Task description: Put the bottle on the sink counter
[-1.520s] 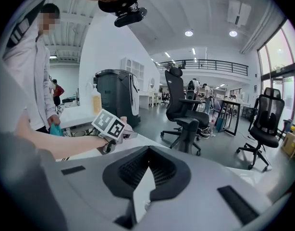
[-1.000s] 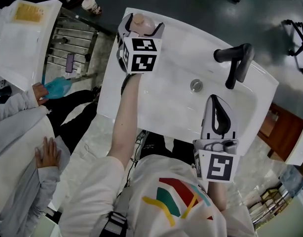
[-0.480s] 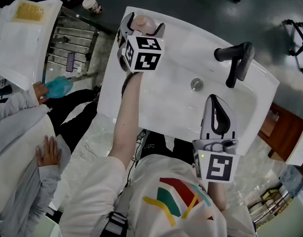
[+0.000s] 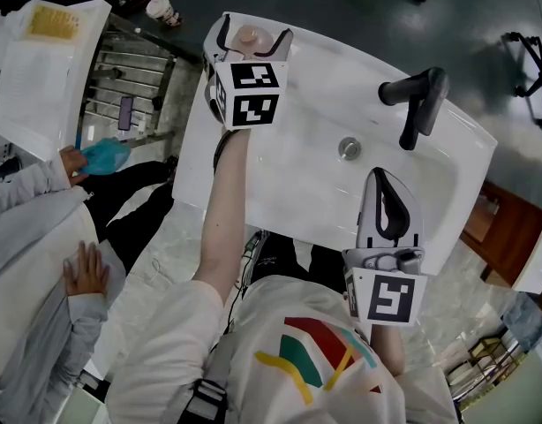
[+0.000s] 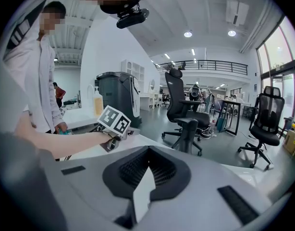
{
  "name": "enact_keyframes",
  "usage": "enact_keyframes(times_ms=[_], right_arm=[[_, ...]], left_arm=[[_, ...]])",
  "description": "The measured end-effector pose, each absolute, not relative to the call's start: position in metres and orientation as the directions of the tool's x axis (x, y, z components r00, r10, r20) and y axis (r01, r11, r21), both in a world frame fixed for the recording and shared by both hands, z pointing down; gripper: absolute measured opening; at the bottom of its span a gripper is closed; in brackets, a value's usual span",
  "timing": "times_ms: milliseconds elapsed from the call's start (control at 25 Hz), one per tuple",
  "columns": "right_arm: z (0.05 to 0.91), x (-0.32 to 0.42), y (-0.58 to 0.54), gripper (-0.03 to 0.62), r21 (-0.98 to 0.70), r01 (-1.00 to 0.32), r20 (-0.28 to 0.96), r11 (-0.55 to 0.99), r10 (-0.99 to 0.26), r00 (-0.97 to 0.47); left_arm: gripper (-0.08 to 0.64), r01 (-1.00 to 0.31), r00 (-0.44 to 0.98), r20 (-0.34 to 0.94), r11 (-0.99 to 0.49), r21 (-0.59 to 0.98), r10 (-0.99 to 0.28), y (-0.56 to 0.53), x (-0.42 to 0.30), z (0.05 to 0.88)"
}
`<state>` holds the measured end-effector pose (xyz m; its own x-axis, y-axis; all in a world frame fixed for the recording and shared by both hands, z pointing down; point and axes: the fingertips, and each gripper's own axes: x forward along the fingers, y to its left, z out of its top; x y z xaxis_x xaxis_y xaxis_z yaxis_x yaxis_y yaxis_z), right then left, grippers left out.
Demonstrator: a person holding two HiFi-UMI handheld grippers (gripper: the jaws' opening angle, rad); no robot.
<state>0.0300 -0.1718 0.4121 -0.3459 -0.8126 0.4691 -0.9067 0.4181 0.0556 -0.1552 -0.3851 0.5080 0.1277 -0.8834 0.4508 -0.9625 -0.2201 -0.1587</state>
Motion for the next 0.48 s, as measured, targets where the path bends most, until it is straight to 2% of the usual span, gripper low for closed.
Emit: enact_keyframes(times_ms=[480], right_arm=[[0.351,0.049,-0.196,0.012,0.105,-0.934,0.314,0.341,-0.903,-0.294]], left_arm=[[0.401,-0.947,0.195,0.241,-0.246,-0.206,-0.951,-0.364,-0.121,0.363]])
